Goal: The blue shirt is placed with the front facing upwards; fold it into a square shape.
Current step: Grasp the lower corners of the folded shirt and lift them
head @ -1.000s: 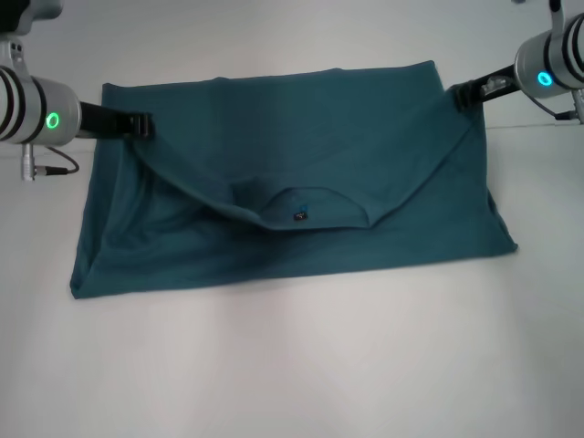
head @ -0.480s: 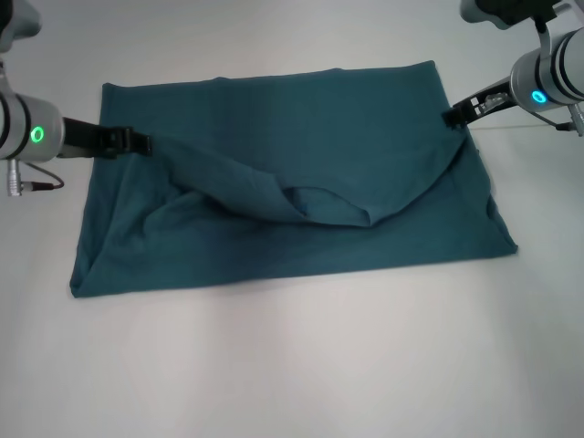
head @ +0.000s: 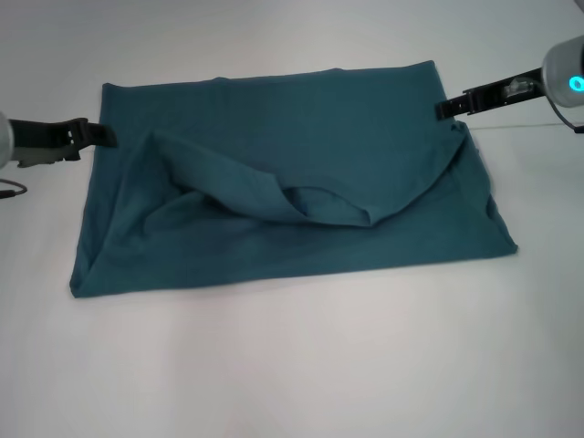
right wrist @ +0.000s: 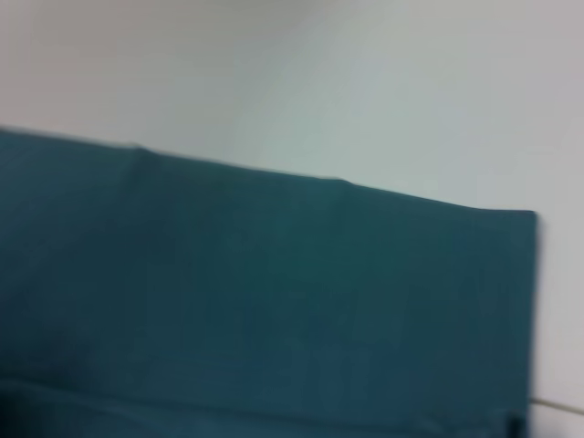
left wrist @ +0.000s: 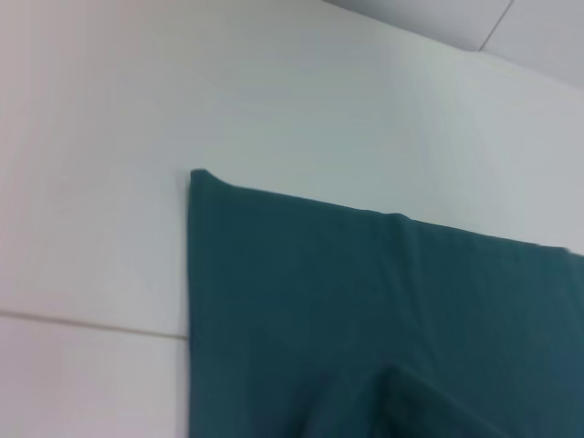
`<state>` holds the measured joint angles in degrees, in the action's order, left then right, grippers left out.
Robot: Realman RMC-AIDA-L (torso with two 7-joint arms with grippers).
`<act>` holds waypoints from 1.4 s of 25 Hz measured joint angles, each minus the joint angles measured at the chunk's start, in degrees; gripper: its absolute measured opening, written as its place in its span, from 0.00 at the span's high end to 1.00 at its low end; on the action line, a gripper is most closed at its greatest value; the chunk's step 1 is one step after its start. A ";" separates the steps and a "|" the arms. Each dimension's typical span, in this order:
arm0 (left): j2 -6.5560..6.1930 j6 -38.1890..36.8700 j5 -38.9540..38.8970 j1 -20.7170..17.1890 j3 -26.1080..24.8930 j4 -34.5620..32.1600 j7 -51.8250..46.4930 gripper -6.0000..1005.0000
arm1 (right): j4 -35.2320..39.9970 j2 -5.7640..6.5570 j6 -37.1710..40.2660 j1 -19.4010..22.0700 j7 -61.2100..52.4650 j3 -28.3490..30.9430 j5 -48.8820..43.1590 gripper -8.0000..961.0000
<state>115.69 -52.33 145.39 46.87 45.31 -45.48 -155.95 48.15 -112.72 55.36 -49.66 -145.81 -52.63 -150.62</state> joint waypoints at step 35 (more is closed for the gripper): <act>1.86 -12.07 -18.59 -17.24 -4.70 1.09 24.82 0.39 | -2.77 2.06 27.90 20.93 19.46 14.00 37.56 0.16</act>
<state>117.55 -64.39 126.80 29.64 40.61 -44.39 -131.13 45.37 -110.66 83.26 -28.73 -126.34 -38.64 -113.06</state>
